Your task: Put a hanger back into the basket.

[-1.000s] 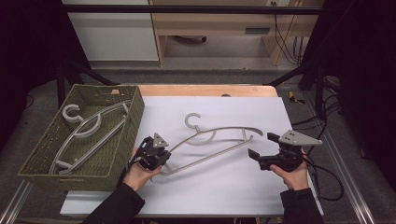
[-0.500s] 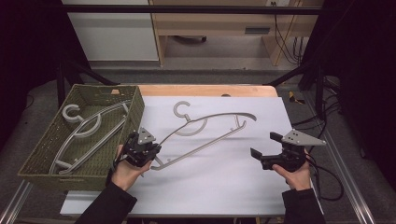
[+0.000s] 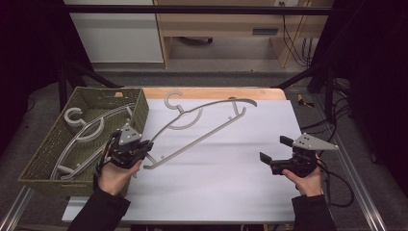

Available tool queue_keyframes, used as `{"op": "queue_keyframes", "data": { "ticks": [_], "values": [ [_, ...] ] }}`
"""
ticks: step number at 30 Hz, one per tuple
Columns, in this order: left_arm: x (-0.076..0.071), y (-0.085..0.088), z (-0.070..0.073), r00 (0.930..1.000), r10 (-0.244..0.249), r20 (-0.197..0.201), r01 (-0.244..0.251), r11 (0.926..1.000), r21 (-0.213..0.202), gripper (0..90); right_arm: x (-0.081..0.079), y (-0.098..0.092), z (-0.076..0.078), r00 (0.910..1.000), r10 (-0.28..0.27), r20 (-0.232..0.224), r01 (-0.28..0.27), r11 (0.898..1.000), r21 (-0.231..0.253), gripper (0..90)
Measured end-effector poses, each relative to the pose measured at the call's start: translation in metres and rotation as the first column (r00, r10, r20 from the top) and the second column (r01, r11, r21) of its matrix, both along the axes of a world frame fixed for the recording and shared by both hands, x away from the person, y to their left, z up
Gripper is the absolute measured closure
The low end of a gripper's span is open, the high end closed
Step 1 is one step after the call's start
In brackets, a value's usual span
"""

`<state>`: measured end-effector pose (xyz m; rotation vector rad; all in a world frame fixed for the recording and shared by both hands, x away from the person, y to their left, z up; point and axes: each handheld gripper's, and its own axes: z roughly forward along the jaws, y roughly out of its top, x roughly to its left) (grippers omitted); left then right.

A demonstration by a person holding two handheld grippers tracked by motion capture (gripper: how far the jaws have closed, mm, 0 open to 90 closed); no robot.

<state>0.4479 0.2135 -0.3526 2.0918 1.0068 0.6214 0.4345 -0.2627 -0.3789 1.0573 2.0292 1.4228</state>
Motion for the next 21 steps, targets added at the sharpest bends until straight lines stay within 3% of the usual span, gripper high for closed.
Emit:
{"op": "queue_keyframes", "data": {
  "ticks": [11,21],
  "values": [
    [-0.007,0.030,0.023,0.9956,0.071,0.062,-0.069,0.9968,-0.041,82.6,0.000,-0.001,0.000,1.0000,-0.003,0.001,0.003,1.000,0.004,2.5],
    [-0.010,0.056,0.036,0.9897,0.118,0.081,-0.113,0.9914,-0.067,82.6,-0.001,-0.002,0.001,1.0000,-0.005,0.003,0.005,1.000,0.005,2.4]
  ]
}}
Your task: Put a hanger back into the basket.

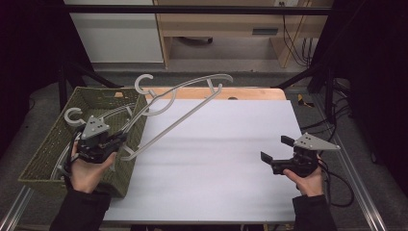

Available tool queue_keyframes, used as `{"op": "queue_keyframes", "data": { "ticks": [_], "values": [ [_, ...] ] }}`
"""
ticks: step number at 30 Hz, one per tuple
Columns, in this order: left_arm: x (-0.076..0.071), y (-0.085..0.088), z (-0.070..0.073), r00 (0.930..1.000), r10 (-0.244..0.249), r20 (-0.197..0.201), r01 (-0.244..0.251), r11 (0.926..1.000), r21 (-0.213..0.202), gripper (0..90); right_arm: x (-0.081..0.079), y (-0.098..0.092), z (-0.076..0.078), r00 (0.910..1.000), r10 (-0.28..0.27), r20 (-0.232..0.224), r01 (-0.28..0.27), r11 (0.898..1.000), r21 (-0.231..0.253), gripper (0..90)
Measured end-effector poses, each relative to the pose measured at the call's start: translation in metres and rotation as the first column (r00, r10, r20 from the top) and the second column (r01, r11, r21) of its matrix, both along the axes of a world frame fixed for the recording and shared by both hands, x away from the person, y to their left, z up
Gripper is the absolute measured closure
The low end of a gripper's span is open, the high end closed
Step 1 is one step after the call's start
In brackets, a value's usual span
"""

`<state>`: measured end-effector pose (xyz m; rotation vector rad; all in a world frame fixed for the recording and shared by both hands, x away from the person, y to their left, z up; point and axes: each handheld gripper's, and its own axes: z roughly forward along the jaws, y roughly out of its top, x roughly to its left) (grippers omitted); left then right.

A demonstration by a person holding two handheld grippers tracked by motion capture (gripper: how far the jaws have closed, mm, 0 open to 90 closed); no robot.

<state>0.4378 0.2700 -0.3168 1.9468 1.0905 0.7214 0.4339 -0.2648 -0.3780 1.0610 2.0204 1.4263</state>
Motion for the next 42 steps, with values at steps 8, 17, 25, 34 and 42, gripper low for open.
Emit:
{"op": "queue_keyframes", "data": {
  "ticks": [8,17,25,34,42],
  "values": [
    [0.004,0.019,0.005,0.9985,0.049,0.026,-0.048,0.9987,-0.019,82.6,0.000,0.000,0.000,1.0000,0.001,0.000,-0.001,1.000,-0.002,2.4],
    [0.013,0.044,0.004,0.9948,0.102,0.006,-0.102,0.9948,0.002,82.6,0.001,0.001,-0.001,1.0000,-0.007,-0.003,0.007,1.000,-0.001,2.4],
    [0.023,0.073,0.007,0.9892,0.147,0.001,-0.147,0.9886,0.034,82.6,0.002,0.000,-0.001,1.0000,-0.004,-0.005,0.004,1.000,-0.006,2.4],
    [0.025,0.096,0.009,0.9855,0.170,0.003,-0.170,0.9832,0.067,82.5,0.002,0.000,-0.002,1.0000,-0.005,-0.007,0.005,1.000,-0.007,2.4],
    [0.021,0.120,0.001,0.9789,0.204,-0.004,-0.203,0.9748,0.092,82.6,0.002,0.000,-0.002,0.9999,-0.010,-0.007,0.010,1.000,-0.003,2.4]
  ]
}}
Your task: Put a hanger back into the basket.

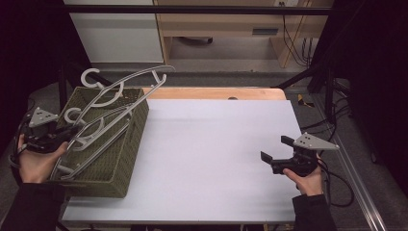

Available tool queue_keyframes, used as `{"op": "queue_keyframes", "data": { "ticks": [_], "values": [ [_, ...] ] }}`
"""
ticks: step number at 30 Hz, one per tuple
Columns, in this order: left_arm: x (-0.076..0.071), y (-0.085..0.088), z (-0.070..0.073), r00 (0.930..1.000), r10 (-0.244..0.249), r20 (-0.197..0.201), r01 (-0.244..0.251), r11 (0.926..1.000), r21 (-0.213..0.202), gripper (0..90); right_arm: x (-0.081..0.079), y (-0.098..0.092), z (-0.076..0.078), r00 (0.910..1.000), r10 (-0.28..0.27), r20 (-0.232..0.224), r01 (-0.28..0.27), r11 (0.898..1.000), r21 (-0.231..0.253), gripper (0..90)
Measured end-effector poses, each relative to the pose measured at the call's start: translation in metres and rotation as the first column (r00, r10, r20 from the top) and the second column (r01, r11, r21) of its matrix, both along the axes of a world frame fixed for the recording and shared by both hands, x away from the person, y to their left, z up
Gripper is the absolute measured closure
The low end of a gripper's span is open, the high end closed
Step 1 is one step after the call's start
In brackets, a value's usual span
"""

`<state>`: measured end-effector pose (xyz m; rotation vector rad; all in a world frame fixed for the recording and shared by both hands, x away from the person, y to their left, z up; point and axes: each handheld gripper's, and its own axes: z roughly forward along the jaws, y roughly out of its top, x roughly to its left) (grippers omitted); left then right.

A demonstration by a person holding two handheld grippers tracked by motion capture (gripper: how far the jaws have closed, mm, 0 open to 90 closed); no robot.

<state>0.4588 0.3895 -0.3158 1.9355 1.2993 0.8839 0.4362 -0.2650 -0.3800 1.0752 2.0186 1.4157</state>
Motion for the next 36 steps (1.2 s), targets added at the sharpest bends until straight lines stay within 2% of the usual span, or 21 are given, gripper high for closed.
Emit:
{"op": "queue_keyframes", "data": {
  "ticks": [6,15,20,36],
  "values": [
    [-0.003,0.016,-0.011,0.9993,0.029,-0.022,-0.028,0.9991,0.032,82.5,0.000,0.000,0.000,1.0000,-0.001,-0.004,0.001,1.000,-0.003,2.4],
    [-0.009,0.039,-0.019,0.9979,0.061,-0.024,-0.060,0.9975,0.036,82.5,0.001,0.001,-0.001,1.0000,0.003,-0.005,-0.003,1.000,-0.008,2.4],
    [-0.009,0.051,-0.026,0.9961,0.081,-0.034,-0.079,0.9954,0.054,82.5,0.001,0.001,-0.001,1.0000,-0.001,-0.006,0.001,1.000,-0.004,2.4],
    [-0.016,0.076,-0.041,0.9892,0.124,-0.078,-0.118,0.9898,0.079,82.5,0.000,0.001,-0.001,1.0000,-0.003,-0.004,0.003,1.000,-0.002,2.4]
  ]
}}
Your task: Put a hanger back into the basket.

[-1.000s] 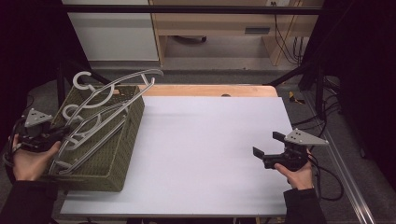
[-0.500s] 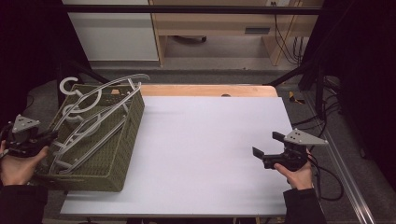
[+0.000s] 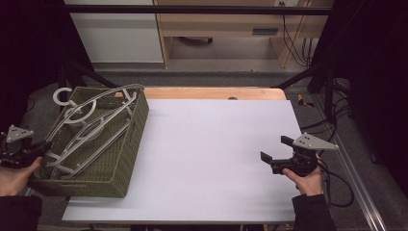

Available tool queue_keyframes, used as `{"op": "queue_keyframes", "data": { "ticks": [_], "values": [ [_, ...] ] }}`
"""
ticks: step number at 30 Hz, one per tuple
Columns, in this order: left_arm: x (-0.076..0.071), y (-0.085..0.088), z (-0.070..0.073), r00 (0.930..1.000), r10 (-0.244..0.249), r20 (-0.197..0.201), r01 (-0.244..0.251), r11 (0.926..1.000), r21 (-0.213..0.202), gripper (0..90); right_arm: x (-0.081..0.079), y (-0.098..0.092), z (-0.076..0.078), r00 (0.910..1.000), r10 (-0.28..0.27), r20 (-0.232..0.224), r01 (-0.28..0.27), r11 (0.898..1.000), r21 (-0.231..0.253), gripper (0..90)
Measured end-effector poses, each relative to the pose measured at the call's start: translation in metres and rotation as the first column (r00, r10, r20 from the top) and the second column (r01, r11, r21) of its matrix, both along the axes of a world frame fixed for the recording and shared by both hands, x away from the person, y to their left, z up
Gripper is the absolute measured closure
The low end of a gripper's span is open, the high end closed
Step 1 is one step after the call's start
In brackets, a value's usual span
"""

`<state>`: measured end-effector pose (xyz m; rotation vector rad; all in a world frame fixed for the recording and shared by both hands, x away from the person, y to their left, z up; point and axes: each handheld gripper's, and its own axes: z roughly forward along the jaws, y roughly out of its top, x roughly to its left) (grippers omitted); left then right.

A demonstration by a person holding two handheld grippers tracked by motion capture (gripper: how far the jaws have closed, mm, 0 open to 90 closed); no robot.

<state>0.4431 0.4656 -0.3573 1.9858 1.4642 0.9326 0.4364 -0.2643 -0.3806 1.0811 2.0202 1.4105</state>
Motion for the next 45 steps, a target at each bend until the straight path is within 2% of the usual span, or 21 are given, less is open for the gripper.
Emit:
{"op": "queue_keyframes", "data": {
  "ticks": [7,8,13,14,15,16,20,23,25,28,32,35,36,37,38,42,45],
  "values": [
    [-0.003,0.006,-0.004,0.9999,0.011,-0.013,-0.011,0.9999,0.009,82.5,0.000,-0.001,0.000,1.0000,0.003,0.000,-0.003,1.000,-0.005,2.4],
    [-0.004,0.009,-0.005,0.9998,0.013,-0.018,-0.012,0.9997,0.021,82.5,0.000,-0.001,0.000,1.0000,0.003,0.001,-0.003,1.000,-0.005,2.4],
    [-0.006,0.012,-0.007,0.9995,0.023,-0.021,-0.023,0.9996,0.015,82.5,0.000,-0.001,0.000,1.0000,0.002,-0.001,-0.002,1.000,-0.005,2.3],
    [-0.006,0.013,-0.007,0.9995,0.020,-0.025,-0.019,0.9995,0.027,82.5,-0.001,-0.001,0.000,1.0000,0.002,0.001,-0.002,1.000,-0.006,2.3],
    [-0.007,0.013,-0.007,0.9995,0.021,-0.023,-0.021,0.9996,0.019,82.5,-0.001,-0.001,0.000,1.0000,0.002,0.001,-0.002,1.000,-0.006,2.3],
    [-0.007,0.012,-0.006,0.9995,0.018,-0.027,-0.017,0.9991,0.040,82.5,-0.001,-0.001,0.001,1.0000,-0.002,0.000,0.002,1.000,-0.001,2.3],
    [-0.004,0.006,-0.008,0.9989,0.024,-0.041,-0.021,0.9973,0.071,82.5,-0.001,-0.001,0.001,1.0000,0.001,0.001,-0.001,1.000,-0.004,2.3],
    [-0.002,0.001,-0.013,0.9985,0.029,-0.047,-0.025,0.9968,0.076,82.4,0.000,-0.001,0.001,1.0000,0.002,0.003,-0.002,1.000,-0.003,2.3],
    [-0.002,0.000,-0.016,0.9980,0.021,-0.060,-0.017,0.9980,0.062,82.3,-0.001,-0.001,0.001,1.0000,0.000,0.001,0.000,1.000,-0.004,2.3],
    [-0.002,-0.008,-0.021,0.9958,0.014,-0.090,-0.005,0.9954,0.096,82.3,0.000,-0.001,0.001,1.0000,0.000,0.002,0.000,1.000,-0.003,2.3],
    [-0.002,-0.016,-0.021,0.9923,0.011,-0.123,0.003,0.9936,0.113,82.0,0.000,0.000,0.000,1.0000,0.000,0.000,0.000,1.000,-0.005,2.3],
    [-0.001,-0.015,-0.022,0.9910,0.020,-0.132,-0.008,0.9955,0.094,81.8,-0.001,-0.001,0.001,1.0000,0.003,0.002,-0.003,1.000,-0.006,2.3],
    [0.000,-0.013,-0.021,0.9890,0.015,-0.147,-0.003,0.9967,0.081,81.3,-0.001,-0.001,0.001,1.0000,-0.002,0.000,0.002,1.000,0.001,2.3],
    [0.000,-0.013,-0.021,0.9890,0.015,-0.147,-0.003,0.9967,0.081,79.7,-0.001,-0.001,0.001,1.0000,-0.002,0.000,0.002,1.000,0.001,2.3],
    [0.001,-0.013,-0.021,0.9877,0.004,-0.156,0.004,0.9986,0.053,76.6,-0.001,-0.001,0.001,1.0000,0.001,0.002,-0.001,1.000,-0.001,2.3],
    [0.002,-0.013,-0.020,0.9866,-0.001,-0.163,0.007,0.9994,0.035,68.2,-0.001,-0.001,0.000,1.0000,0.002,0.000,-0.002,1.000,-0.006,2.3],
    [0.003,-0.012,-0.018,0.9881,0.017,-0.153,-0.015,0.9998,0.015,70.0,0.000,-0.001,0.000,1.0000,0.003,0.000,-0.003,1.000,-0.007,2.3]
  ]
}}
